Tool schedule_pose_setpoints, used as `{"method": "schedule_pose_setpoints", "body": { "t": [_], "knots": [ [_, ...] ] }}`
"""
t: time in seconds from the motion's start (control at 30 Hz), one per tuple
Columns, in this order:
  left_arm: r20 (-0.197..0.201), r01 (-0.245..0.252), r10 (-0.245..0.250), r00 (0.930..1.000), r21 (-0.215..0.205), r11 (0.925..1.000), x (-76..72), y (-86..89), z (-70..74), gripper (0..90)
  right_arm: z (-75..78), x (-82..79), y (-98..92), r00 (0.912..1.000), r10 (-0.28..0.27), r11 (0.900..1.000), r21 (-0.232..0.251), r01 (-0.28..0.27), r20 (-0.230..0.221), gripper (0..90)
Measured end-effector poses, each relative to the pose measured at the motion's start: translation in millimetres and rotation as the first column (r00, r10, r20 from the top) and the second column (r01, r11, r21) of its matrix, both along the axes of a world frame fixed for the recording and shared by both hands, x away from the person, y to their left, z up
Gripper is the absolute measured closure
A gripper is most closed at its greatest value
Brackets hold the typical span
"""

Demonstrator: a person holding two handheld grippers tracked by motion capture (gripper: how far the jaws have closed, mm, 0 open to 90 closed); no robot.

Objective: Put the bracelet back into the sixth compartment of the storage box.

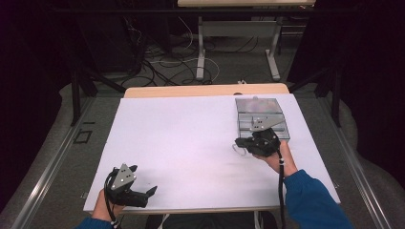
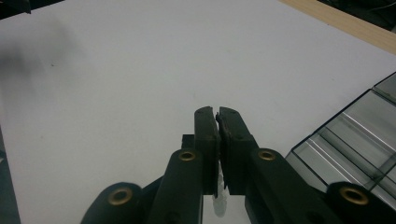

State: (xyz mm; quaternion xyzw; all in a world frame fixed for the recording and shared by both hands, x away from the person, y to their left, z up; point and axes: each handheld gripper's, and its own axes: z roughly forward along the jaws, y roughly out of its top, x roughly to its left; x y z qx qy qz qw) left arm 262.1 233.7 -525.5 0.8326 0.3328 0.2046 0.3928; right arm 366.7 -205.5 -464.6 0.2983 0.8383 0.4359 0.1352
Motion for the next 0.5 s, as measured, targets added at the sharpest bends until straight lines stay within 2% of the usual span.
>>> {"method": "schedule_pose_setpoints", "body": {
  "t": [0.5],
  "knots": [
    [-0.006, 0.004, -0.004, 1.0000, 0.000, 1.0000, -0.8, -0.3, 0.7, 0.0, 5.8, 1.9, -14.1, 0.9989, -0.046, 0.999, -0.001, 0.046, 0.013, 86.9]
  ]
}}
